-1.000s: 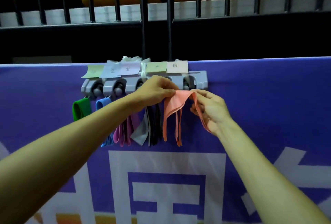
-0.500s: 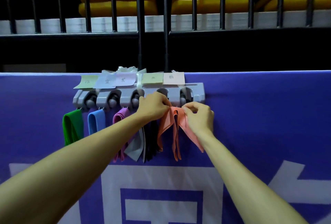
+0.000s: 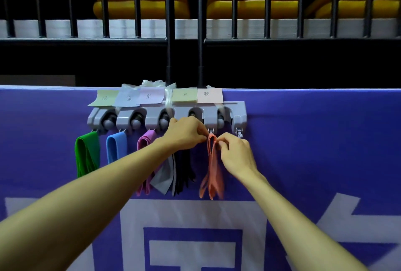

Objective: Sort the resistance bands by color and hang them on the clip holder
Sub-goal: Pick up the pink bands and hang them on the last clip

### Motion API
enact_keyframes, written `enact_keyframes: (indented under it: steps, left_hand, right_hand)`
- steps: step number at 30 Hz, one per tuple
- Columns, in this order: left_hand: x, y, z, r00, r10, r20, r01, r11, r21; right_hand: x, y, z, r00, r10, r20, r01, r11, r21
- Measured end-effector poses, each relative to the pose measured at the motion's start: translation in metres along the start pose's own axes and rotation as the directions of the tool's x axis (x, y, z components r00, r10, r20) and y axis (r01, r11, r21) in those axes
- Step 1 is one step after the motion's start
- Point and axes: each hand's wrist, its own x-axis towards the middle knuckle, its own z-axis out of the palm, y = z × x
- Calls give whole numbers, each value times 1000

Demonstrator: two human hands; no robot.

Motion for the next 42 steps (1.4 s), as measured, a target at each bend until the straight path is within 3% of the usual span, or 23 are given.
enact_keyframes:
  steps: [7, 13, 19, 23, 26, 29, 36, 42]
  left_hand:
    - [-40, -5, -24, 992, 57, -112, -82, 968, -237]
    - [-105, -17, -32, 990, 14, -141, -97, 792, -603]
    - [-183, -64, -2, 1000, -24, -3, 16, 747, -665]
    - [-238, -118, 24, 976, -151, 158, 218, 693, -687]
    - [-292, -168, 50, 910, -292, 295, 414, 592, -691]
    - [-351, -205, 79, 825, -344, 448, 564, 533, -631]
    - [-477, -252, 143, 616, -449, 647, 785, 414, -460]
    - [-593, -266, 188, 362, -542, 759, 928, 133, -348]
  right_hand:
    - [-28, -5, -16, 999, -39, 12, 39, 999, -29]
    - [-73, -23, -14, 994, -111, 19, 112, 991, -78]
    - [-125, -44, 26, 982, -118, 145, 129, 989, -67]
    - [-171, -59, 88, 949, -61, 308, 75, 997, -34]
    - [-215, -71, 140, 898, 24, 440, -2, 999, -50]
    - [-261, -80, 189, 818, 111, 564, -68, 993, -97]
    - [-390, -105, 281, 559, 350, 752, -316, 928, -197]
    - [-491, -111, 315, 368, 536, 760, -488, 807, -332]
